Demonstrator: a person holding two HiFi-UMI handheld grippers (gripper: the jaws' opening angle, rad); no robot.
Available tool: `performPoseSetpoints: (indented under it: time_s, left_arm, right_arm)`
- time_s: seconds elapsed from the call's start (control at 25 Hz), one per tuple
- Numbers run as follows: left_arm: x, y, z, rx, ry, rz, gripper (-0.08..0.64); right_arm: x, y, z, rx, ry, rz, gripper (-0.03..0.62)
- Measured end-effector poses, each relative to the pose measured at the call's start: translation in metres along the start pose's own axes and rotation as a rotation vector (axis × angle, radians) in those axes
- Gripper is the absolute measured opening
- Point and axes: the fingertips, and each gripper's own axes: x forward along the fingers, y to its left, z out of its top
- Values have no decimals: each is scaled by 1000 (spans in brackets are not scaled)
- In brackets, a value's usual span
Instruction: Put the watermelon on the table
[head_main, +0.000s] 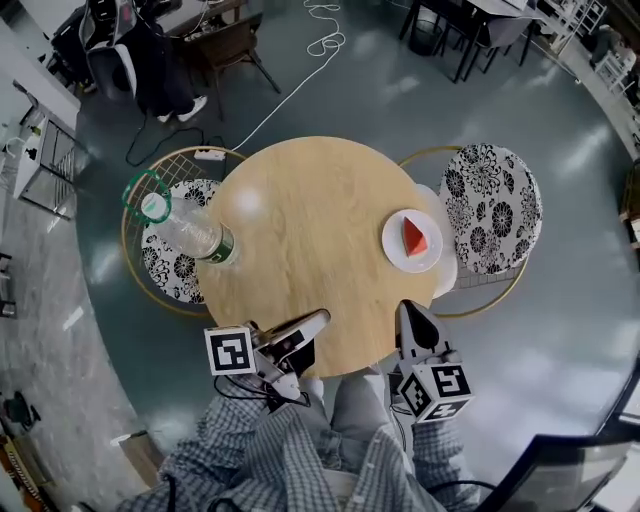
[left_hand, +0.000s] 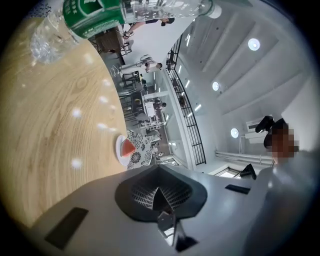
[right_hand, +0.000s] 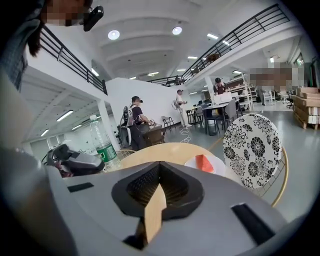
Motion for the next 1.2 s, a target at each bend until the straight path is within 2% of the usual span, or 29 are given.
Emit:
performPoseSetpoints:
  time_s: [0.32, 0.52, 0.72, 0.96, 1.2]
  left_arm:
    - [-37, -30, -8, 58, 13, -46, 6]
    - [-54, -43, -13, 180, 67, -54, 7]
    - [-59, -49, -23, 187, 98, -51, 7]
    - [-58, -58, -21, 188, 62, -50, 6]
    - [-48, -81, -20, 240, 35, -64, 6]
  right_arm:
    - [-31, 42, 4, 18, -63, -9, 8]
    - [-45, 63, -4, 80, -87, -14, 8]
    - [-52, 77, -12, 132, -75, -4, 8]
    - [-57, 85, 3, 99, -91, 47, 8]
    - [-66, 97, 31, -73, -125, 133, 8]
